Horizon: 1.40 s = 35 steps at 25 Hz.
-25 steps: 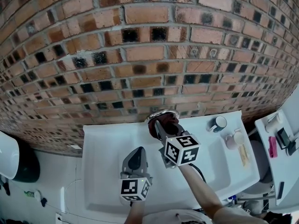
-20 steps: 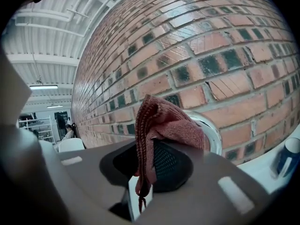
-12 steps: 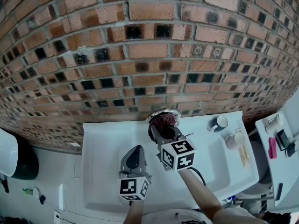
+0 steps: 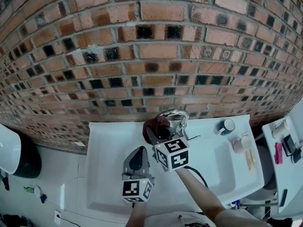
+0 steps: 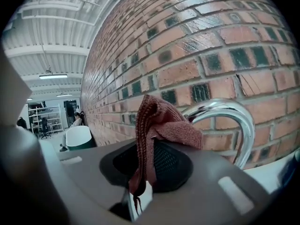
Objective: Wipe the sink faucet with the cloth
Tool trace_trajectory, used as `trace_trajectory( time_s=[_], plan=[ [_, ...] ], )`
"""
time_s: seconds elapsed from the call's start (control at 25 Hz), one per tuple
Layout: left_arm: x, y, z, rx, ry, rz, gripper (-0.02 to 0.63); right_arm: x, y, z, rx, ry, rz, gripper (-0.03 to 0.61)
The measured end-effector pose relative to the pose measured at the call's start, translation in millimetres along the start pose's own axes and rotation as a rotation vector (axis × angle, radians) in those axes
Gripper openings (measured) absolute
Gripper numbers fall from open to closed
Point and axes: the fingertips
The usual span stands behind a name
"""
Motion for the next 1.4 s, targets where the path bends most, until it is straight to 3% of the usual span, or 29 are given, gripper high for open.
trace_trajectory(
  time_s=[0.16, 0.44, 0.64, 1.16, 1.4],
  plan=[
    [4.3, 2.1, -1.7, 0.003, 0.015, -0.002, 0.005, -2.5, 14.9, -11.6, -0.048, -0.026, -0.026, 0.046],
    [-1.3, -2.1, 0.0, 0.013, -0.001, 0.016, 0.005, -36.7, 61.2, -51.7, -0.188, -0.089, 0.015, 0.046],
    [-6.2, 0.7, 0.6, 0.005, -0.006, 0.012, 0.005, -78.6, 67.0, -70.7, -0.193, -0.179, 0.024, 0.048],
    [-14.6, -7.2, 7.0, 0.036, -0.024, 0.026, 0.005, -148.8, 22.7, -96.4, -0.119, -0.402, 0.062, 0.046],
    [-21.1, -13.8, 8.0, 0.052, -0.047, 0.054, 0.005, -169.1, -51.3, -85.9, 0.086, -0.465, 0.094, 0.046]
  ],
)
Point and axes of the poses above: the fingertips, and each gripper's own axes: z forward along the fingers, x to its left, y out of its top, and after that the axes turned 2 degrees about x, right-handed
